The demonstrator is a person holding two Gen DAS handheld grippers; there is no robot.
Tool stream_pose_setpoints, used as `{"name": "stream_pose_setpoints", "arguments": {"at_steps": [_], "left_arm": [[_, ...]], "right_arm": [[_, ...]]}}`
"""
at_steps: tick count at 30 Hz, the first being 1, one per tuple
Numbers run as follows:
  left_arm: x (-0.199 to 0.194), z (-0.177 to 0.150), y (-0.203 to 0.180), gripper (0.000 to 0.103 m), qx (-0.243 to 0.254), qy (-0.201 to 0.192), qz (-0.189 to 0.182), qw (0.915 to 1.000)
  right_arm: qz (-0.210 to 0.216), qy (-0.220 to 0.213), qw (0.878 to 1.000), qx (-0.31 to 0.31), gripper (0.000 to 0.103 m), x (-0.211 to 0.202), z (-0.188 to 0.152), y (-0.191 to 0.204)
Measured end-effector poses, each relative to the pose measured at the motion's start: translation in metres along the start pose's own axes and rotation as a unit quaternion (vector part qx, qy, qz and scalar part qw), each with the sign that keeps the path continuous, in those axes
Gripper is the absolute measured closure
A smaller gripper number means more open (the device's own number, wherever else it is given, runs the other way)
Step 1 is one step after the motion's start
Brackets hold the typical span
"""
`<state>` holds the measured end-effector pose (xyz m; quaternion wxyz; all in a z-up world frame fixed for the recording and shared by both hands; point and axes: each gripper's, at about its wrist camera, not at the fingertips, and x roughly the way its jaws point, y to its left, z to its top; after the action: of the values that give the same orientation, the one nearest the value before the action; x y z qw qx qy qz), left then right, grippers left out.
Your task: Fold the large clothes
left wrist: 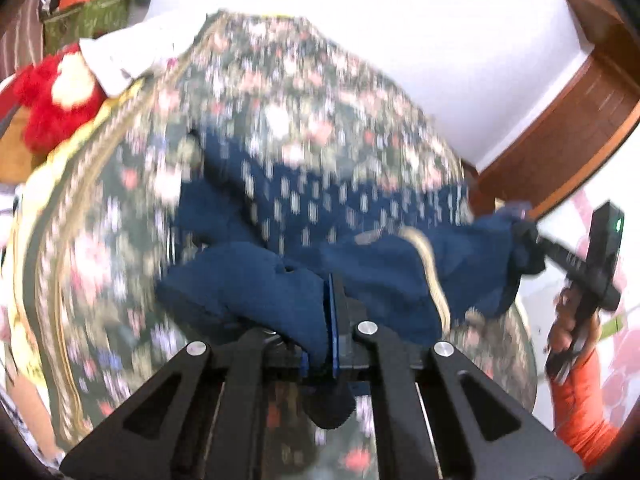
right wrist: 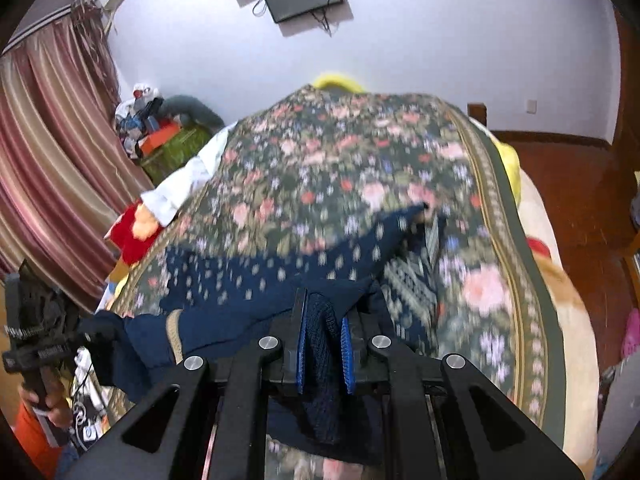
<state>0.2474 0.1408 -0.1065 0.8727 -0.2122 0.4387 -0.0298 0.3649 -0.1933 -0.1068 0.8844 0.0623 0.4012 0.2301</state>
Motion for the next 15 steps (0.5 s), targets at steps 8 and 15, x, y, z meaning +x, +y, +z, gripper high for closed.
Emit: {"name": "stream_pose_setpoints", "arguments": {"at_steps": [8, 15], "left_arm": [[0.065, 0.104, 0.023, 0.097, 0.001, -0.051, 0.080, 0.9955], [0.170, 0.119, 0.067, 0.096, 0.004, 0.020, 0.162, 0.9866]], "right_arm": [[-0.034, 0.021, 0.999, 0.021, 0.092, 0.083, 0.048, -0.022], [-0.052, 0.076, 0.996, 0.007, 0.092, 0.155, 0.052, -0.048]]}}
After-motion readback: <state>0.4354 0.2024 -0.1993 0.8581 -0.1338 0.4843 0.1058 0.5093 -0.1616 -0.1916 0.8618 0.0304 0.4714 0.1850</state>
